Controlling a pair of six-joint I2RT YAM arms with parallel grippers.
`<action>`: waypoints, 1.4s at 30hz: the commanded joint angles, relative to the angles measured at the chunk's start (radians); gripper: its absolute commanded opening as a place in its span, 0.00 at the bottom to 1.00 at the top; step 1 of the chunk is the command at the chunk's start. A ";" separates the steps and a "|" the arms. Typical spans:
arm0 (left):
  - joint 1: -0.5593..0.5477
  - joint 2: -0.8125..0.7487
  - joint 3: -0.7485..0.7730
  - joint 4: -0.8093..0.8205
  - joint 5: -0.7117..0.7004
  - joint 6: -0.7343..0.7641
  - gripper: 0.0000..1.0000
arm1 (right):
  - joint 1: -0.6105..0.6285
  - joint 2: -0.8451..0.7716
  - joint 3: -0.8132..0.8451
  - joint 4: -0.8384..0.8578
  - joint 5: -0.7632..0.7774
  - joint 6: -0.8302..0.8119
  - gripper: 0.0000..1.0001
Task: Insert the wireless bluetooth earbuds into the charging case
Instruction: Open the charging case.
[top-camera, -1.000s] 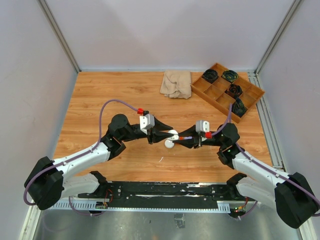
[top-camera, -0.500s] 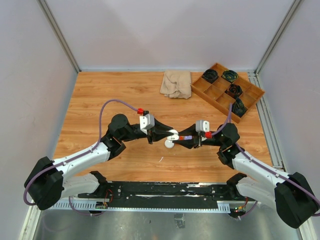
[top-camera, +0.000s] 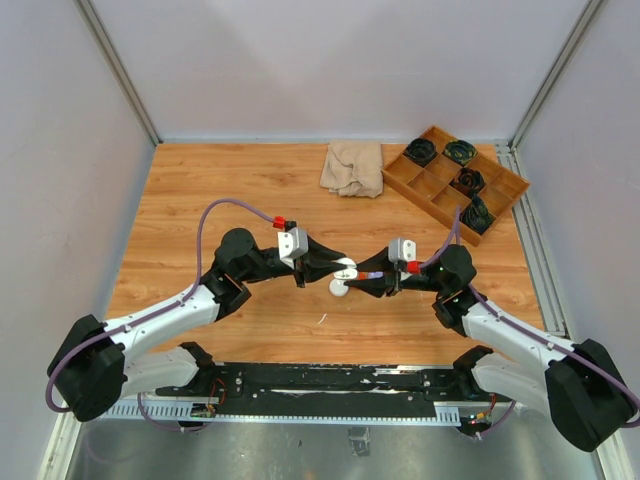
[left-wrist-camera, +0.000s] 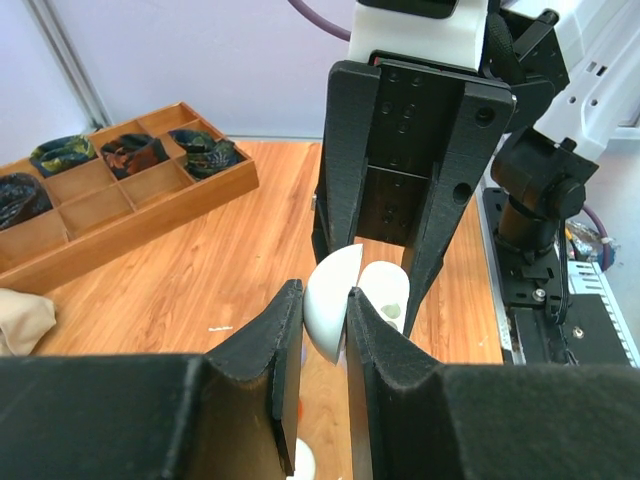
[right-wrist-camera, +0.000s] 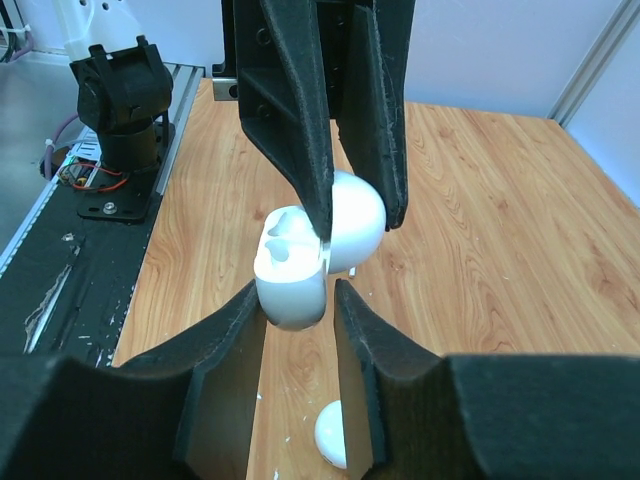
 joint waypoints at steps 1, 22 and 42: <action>-0.004 -0.021 0.020 0.030 -0.014 0.008 0.11 | 0.007 0.001 0.025 0.044 -0.011 0.018 0.32; -0.004 -0.011 0.022 0.030 -0.024 -0.006 0.14 | 0.008 0.026 0.020 0.107 -0.036 0.040 0.21; -0.004 -0.212 -0.002 -0.307 -0.554 -0.224 0.74 | 0.009 -0.007 -0.067 0.059 0.056 -0.111 0.03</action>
